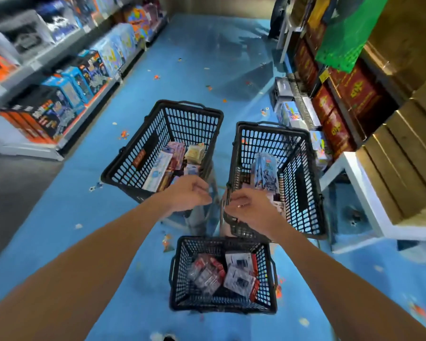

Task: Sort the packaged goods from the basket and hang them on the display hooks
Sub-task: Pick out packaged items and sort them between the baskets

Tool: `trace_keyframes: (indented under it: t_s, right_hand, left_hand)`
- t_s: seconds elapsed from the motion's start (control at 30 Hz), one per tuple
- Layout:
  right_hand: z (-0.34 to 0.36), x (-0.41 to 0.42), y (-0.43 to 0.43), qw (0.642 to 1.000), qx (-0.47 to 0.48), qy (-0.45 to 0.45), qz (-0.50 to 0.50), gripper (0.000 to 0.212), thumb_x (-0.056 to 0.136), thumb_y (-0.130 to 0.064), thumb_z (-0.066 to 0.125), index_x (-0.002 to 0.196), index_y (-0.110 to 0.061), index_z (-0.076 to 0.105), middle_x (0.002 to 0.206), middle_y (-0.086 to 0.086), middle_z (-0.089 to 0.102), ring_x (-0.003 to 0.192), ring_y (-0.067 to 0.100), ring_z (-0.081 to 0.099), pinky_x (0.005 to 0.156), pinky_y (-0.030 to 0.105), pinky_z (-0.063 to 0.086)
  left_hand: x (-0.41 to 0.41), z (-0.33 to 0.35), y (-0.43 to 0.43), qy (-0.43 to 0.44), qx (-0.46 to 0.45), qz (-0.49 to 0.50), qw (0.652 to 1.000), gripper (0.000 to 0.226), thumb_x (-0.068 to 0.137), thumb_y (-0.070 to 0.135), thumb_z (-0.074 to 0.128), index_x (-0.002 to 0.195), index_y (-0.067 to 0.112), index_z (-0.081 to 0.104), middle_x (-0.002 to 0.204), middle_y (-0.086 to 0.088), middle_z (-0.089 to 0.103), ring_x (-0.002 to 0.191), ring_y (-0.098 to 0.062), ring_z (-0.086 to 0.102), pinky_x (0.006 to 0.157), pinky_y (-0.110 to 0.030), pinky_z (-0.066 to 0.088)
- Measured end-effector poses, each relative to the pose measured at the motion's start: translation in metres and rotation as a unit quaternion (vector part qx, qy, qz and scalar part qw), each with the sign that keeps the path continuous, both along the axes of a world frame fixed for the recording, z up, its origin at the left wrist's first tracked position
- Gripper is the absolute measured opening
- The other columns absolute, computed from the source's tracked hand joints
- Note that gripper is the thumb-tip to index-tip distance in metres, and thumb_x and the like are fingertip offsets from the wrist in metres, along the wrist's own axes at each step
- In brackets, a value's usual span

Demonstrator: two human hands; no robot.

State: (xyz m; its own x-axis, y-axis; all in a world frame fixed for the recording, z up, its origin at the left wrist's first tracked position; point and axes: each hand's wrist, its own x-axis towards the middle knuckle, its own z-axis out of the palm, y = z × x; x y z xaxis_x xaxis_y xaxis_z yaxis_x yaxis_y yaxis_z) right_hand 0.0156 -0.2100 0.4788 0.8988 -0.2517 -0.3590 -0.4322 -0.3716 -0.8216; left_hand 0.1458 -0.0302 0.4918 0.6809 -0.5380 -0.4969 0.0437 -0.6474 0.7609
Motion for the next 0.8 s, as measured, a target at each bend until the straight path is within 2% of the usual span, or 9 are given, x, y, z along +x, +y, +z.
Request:
trace_keyframes:
  t_s: [0.1,0.23,0.3,0.4,0.47,0.53,0.63,0.73,0.8]
  right_hand:
    - [-0.029,-0.025,0.010,0.994,0.035,0.061,0.080,0.011,0.094,-0.005,0.071,0.104,-0.003,0.067,0.090,0.012,0.067,0.078,0.018,0.065,0.074,0.029,0.054]
    - [-0.108,-0.048,0.033,0.976,0.001,0.149,0.156,0.017,0.095,-0.022,0.070,0.109,-0.014,0.072,0.102,0.002,0.073,0.092,0.021,0.070,0.082,0.031,0.055]
    - [-0.158,-0.060,0.046,0.974,-0.017,0.176,0.142,0.011,0.093,-0.019,0.069,0.103,-0.016,0.074,0.102,0.006,0.075,0.096,0.026,0.071,0.075,0.028,0.053]
    - [-0.240,-0.074,0.060,0.974,-0.020,0.205,0.090,0.006,0.092,-0.014,0.069,0.096,-0.019,0.071,0.101,0.010,0.074,0.099,0.028,0.071,0.064,0.020,0.051]
    - [-0.295,-0.080,0.068,0.972,-0.026,0.220,0.082,0.007,0.090,-0.019,0.070,0.097,-0.017,0.071,0.106,0.008,0.074,0.098,0.025,0.072,0.067,0.020,0.054]
    - [-0.348,-0.085,0.073,0.969,-0.037,0.231,0.085,0.018,0.089,-0.026,0.072,0.103,-0.016,0.072,0.107,0.008,0.075,0.096,0.022,0.072,0.080,0.032,0.060]
    - [-0.424,-0.082,0.075,0.962,-0.068,0.238,0.118,0.022,0.090,-0.025,0.068,0.105,-0.010,0.071,0.097,0.012,0.076,0.086,0.025,0.071,0.072,0.033,0.059]
    - [-0.504,-0.075,0.069,0.956,-0.100,0.231,0.152,0.005,0.089,-0.016,0.066,0.088,-0.011,0.064,0.081,0.005,0.064,0.081,0.023,0.062,0.059,0.026,0.047]
    - [-0.555,-0.071,0.067,0.943,-0.127,0.239,0.193,0.012,0.091,-0.013,0.063,0.103,-0.011,0.062,0.091,0.007,0.062,0.092,0.026,0.061,0.065,0.026,0.042]
  left_hand:
    - [-0.024,-0.027,0.003,0.059,0.039,-0.052,0.996,0.024,0.094,0.006,0.072,0.116,0.005,0.064,0.099,-0.018,0.071,0.067,-0.011,0.068,0.059,-0.021,0.048]
    - [-0.054,-0.104,0.012,0.032,0.081,-0.094,0.992,0.015,0.092,0.004,0.072,0.104,0.010,0.065,0.087,-0.003,0.064,0.075,-0.014,0.060,0.063,-0.016,0.048]
    - [-0.066,-0.154,0.020,0.013,0.109,-0.109,0.988,0.018,0.089,0.006,0.074,0.103,0.013,0.065,0.085,0.004,0.062,0.077,-0.010,0.058,0.062,-0.012,0.046]
    - [-0.082,-0.234,0.028,0.031,0.152,-0.109,0.982,0.024,0.087,-0.006,0.069,0.080,0.012,0.055,0.074,0.001,0.053,0.074,-0.013,0.050,0.054,-0.013,0.036]
    - [-0.092,-0.280,0.032,0.012,0.168,-0.105,0.980,0.027,0.092,0.003,0.066,0.077,0.019,0.050,0.076,0.006,0.049,0.074,-0.010,0.048,0.053,-0.014,0.034]
    - [-0.099,-0.323,0.035,0.000,0.174,-0.117,0.978,0.018,0.096,0.012,0.066,0.090,0.023,0.053,0.087,0.010,0.052,0.086,-0.011,0.050,0.063,-0.015,0.035]
    - [-0.105,-0.390,0.034,-0.014,0.191,-0.133,0.972,0.033,0.096,0.013,0.069,0.126,0.017,0.056,0.116,0.007,0.056,0.101,-0.013,0.051,0.081,-0.021,0.041]
    - [-0.106,-0.474,0.034,-0.010,0.207,-0.104,0.973,0.036,0.090,0.006,0.070,0.121,0.013,0.054,0.094,0.007,0.055,0.090,-0.017,0.060,0.058,-0.016,0.042]
    - [-0.103,-0.526,0.033,-0.013,0.227,-0.100,0.969,0.055,0.087,0.005,0.070,0.137,0.010,0.047,0.091,0.002,0.056,0.077,-0.017,0.062,0.048,-0.022,0.048]
